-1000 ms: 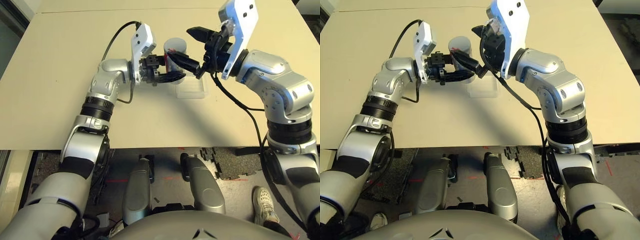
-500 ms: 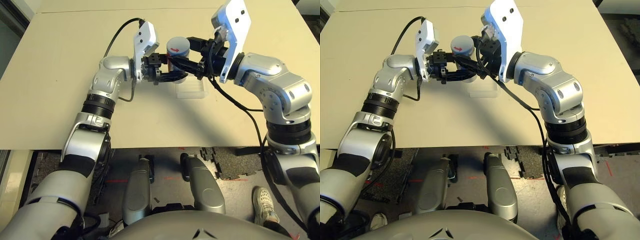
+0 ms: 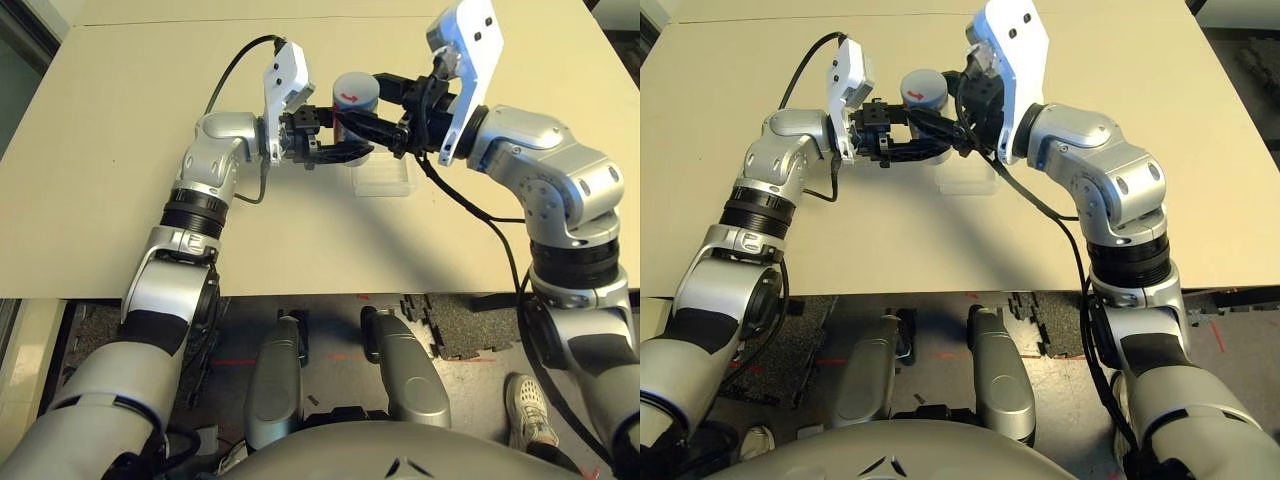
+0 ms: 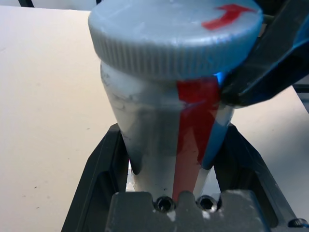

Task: Pour the medicine from the bottle into the box.

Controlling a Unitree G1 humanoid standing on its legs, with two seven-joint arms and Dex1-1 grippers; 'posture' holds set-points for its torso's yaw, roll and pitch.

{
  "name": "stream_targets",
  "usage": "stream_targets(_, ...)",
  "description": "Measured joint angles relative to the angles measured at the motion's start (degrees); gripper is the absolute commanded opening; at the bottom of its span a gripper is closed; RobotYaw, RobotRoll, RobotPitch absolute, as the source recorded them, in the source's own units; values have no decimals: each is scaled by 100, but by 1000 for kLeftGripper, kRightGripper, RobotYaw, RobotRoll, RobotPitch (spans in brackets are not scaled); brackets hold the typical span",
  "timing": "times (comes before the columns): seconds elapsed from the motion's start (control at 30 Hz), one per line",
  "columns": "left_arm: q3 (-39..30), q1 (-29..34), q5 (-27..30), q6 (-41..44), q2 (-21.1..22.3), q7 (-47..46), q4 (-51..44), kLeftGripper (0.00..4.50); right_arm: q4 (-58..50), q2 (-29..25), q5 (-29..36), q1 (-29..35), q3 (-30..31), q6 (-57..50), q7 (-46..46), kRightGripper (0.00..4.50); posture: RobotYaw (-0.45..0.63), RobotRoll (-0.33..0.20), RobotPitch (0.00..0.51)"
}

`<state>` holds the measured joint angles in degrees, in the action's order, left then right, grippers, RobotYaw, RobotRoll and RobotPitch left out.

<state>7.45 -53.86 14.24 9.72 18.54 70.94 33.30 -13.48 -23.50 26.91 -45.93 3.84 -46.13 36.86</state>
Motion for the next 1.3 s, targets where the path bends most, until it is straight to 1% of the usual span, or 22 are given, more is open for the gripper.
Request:
stream_targets(0.03,31,45,-1,10,-15,4,-7,2677,12,-12,16,-106,-30,53,51,4416,-104,0,223)
stream_targets(0.07,44,71,-2,19,-24,4,-7,2677,15,-16,21,-182,-51,100,93,4500,-104,0,223)
stream_targets(0.37,40,79,-2,49,-23,-6,-78,2677,26,11,12,-225,-31,190,120,4500,-107,0,225)
stream_targets(0.47,32,76,-2,32,-31,-57,-58,2677,16,24,-73,-199,-21,189,-42,4500,-111,0,226)
stream_targets(0.63,-28,27,-20,-160,-53,-211,203,2677,-24,21,-278,-198,-21,59,-442,4500,-111,0,226)
stream_targets(0.67,-32,13,-24,-202,-57,-221,262,2677,-64,22,-299,-194,-20,-10,-511,4500,-127,0,223)
stream_targets(0.87,-81,-198,-78,-439,-70,-258,627,2677,-412,41,-292,-133,-17,-407,-739,4500,-136,0,224)
stream_targets(1.03,-86,-348,-118,-630,-119,-300,1017,2677,-589,167,-218,-63,-18,-680,-836,4500,-142,0,225)
stream_targets(1.3,-86,-400,-122,-716,-169,-302,1081,2677,-630,186,-283,6,-17,-701,-974,4500,-142,0,225)
